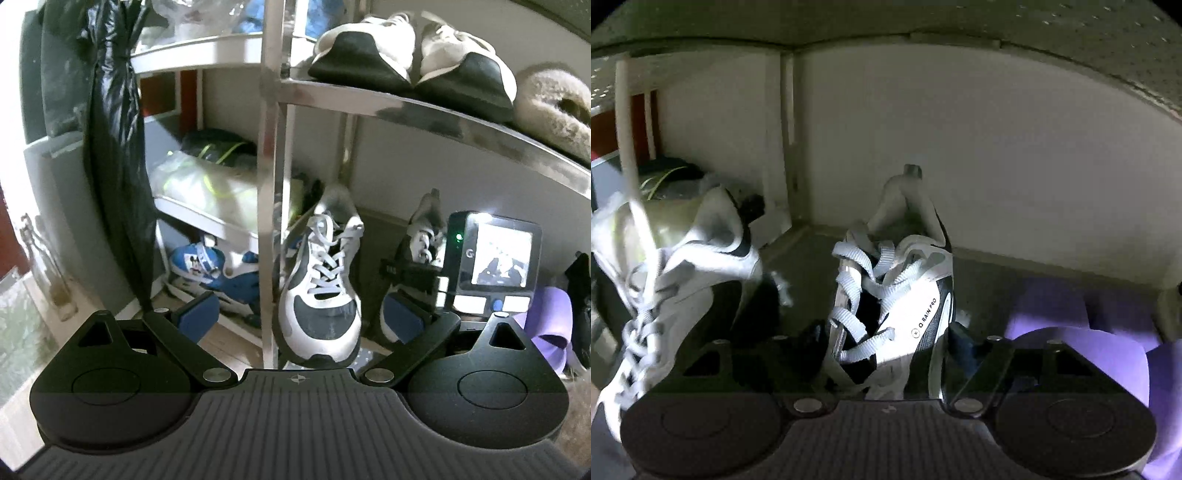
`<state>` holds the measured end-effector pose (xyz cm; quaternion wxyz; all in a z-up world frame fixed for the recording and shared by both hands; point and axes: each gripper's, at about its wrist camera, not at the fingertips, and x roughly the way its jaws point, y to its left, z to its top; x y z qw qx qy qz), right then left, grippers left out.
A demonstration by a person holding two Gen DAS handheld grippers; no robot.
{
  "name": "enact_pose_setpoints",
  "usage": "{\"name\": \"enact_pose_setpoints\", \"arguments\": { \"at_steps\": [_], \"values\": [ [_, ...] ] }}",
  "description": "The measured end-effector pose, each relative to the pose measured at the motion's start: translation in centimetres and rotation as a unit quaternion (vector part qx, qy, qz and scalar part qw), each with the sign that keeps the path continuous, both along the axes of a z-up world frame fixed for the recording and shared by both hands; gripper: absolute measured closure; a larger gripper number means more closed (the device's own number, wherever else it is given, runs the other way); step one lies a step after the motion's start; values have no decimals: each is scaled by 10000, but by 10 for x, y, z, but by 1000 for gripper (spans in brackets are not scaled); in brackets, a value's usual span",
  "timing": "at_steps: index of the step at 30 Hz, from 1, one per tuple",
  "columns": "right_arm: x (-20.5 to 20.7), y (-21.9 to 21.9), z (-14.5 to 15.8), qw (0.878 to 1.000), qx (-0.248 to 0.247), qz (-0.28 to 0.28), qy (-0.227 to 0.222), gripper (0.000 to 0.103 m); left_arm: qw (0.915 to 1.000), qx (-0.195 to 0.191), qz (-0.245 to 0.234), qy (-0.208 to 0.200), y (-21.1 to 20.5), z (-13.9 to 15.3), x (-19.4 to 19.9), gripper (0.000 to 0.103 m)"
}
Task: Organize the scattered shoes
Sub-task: 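Open the right tool and pull it back from the white-black sneakers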
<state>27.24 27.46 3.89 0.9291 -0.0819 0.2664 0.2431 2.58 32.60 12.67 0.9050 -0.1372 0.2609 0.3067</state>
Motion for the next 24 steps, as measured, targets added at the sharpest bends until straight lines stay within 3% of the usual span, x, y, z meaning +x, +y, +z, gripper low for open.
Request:
{"name": "enact_pose_setpoints", "arguments": {
  "at_steps": [3, 5, 7, 9, 10, 11, 13, 16, 20, 21, 23, 24],
  "values": [
    [-2, -9, 10, 9996, 82, 151, 208, 25, 9998, 16, 187, -78, 4, 2, -4, 4],
    [-34, -41, 31, 9978, 566, 339, 45, 20, 9994, 27, 311, -130, 6, 4, -7, 4],
    [-63, -69, 41, 9877, 1182, 1016, 146, 32, 9985, 16, 513, -205, 10, 6, -12, 4],
    [-79, -78, 41, 9782, 1443, 1455, 326, 47, 9966, -10, 771, -296, 14, 9, -18, 4],
    [-90, -84, 39, 9699, 1533, 1799, 583, 53, 9957, 0, 868, -322, 16, 9, -20, 4],
    [-99, -87, 28, 9521, 1598, 2261, 1296, 57, 9949, 22, 947, -335, 17, 10, -22, 4],
    [-100, -80, 10, 9282, 1641, 2471, 2248, 62, 9938, 52, 1052, -351, 18, 10, -25, 4],
    [-99, -59, -7, 9102, 1579, 2509, 2891, 61, 9939, 83, 1053, -321, 19, 9, -25, 4],
    [-93, -32, -14, 9012, 1727, 2143, 3348, 63, 9945, 96, 1016, -243, 21, 8, -23, 4],
    [-93, -33, -13, 9015, 1736, 2115, 3354, 65, 9946, 79, 1002, -248, 22, 8, -23, 4],
    [-90, -21, -18, 9142, 1812, 1661, 3222, 65, 9948, 69, 984, -252, 22, 8, -22, 4],
    [-85, -22, -22, 9124, 2060, 1399, 3248, 66, 9949, 84, 977, -248, 23, 8, -22, 4]
  ]
}}
